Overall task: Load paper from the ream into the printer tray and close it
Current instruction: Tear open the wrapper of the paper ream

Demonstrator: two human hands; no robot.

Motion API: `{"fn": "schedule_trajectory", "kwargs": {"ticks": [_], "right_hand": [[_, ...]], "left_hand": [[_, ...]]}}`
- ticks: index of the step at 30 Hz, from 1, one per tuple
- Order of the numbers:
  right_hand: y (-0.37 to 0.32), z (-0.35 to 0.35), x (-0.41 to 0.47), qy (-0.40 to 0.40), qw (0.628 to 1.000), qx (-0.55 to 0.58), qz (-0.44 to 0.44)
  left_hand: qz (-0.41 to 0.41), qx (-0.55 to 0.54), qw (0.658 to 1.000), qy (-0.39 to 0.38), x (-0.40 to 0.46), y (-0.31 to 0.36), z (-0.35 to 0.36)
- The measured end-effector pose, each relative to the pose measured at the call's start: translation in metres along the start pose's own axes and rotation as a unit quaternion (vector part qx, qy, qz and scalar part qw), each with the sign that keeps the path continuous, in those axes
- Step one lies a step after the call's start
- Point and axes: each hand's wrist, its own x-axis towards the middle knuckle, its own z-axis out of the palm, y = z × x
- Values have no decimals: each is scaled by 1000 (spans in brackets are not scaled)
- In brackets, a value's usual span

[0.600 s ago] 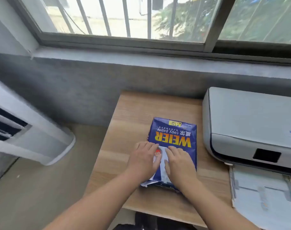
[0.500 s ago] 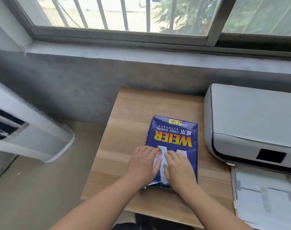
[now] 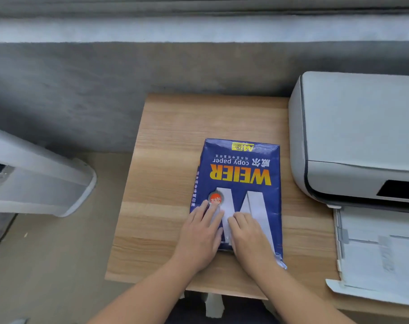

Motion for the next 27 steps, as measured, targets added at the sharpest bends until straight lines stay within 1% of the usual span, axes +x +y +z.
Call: {"fn": "schedule_trajectory", "kwargs": {"ticks": [3,8,16,22,27], "right_hand": [[0,8,-6,20,999,15,28],[0,11,-15,17,999,4,27],[-6,8,-24,27,998,-52,-1],[-16,9,-54,30,998,-43,-30],[-25,9,-77,36,997,-52,-38]], "left_hand": [[13,13,999,-27,-8,-3,8],[26,21,998,-51,-9,-7,8],[23,28,996,-81,-5,-6,3],[18,20,995,-93,-4,-6,4],[29,38,994,-94,-8,-7,5]]}}
